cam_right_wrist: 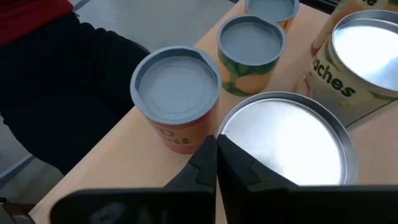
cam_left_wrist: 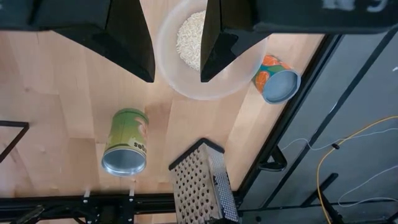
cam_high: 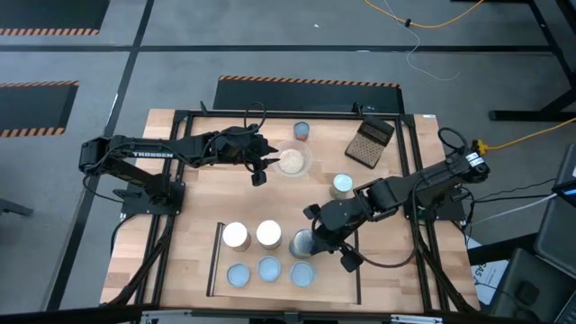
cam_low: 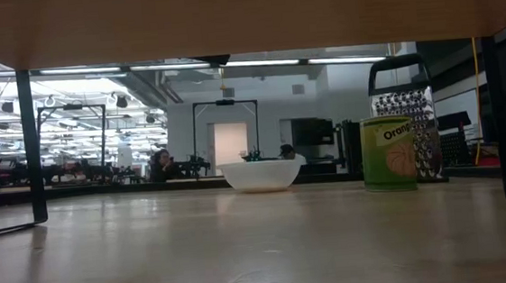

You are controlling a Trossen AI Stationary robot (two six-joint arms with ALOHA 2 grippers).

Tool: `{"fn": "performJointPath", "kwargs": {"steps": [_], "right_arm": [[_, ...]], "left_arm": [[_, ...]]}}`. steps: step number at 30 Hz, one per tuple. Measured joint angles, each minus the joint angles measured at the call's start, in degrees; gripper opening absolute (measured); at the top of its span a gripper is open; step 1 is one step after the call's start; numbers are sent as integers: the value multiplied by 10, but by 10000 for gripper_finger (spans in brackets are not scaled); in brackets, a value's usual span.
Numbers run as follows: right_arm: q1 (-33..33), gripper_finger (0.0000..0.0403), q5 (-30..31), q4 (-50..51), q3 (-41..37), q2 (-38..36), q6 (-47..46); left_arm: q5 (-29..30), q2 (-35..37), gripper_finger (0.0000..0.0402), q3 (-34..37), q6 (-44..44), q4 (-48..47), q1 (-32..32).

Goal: Pick and place cans onto a shelf
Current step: Put the canned cherries on the shelf

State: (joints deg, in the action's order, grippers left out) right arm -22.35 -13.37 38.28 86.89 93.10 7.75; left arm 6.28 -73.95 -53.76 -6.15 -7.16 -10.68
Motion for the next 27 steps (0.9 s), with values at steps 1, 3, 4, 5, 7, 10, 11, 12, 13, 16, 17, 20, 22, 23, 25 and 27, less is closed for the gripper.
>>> {"fn": "performJointPath", "kwargs": {"steps": [1,3,4,5,7,10,11,12,13,16,17,20,22,23,25,27], "right_arm": [[0,7,0,0,0,0,0],[0,7,0,-3,0,0,0],[0,7,0,-4,0,0,0],[0,8,0,-4,0,0,0],[0,11,1,-4,0,0,0],[0,18,1,-4,0,0,-3],[0,20,1,-3,0,0,-3],[0,23,1,-3,0,0,-2],[0,27,1,-3,0,0,-2],[0,37,1,-3,0,0,-1],[0,41,1,-3,0,0,-1],[0,52,1,-3,0,0,-1],[0,60,1,-3,0,0,-1],[0,64,1,-3,0,0,0],[0,71,2,-3,-1,0,0],[0,76,2,-3,-1,0,-1]], "left_arm": [[0,0,121,0,0,0,0],[0,0,121,0,0,0,0],[0,0,121,0,0,0,0],[0,0,121,0,0,0,0],[0,0,121,0,0,0,0],[0,0,121,0,0,0,0],[0,0,121,0,0,0,0],[0,0,121,0,0,0,0],[0,0,121,0,0,0,0],[0,0,121,0,0,0,0],[0,0,121,0,0,0,0],[0,0,121,0,0,0,0],[0,0,121,0,0,0,0],[0,0,121,0,0,0,0],[0,0,121,0,0,0,0],[0,0,121,0,0,0,0]]}}
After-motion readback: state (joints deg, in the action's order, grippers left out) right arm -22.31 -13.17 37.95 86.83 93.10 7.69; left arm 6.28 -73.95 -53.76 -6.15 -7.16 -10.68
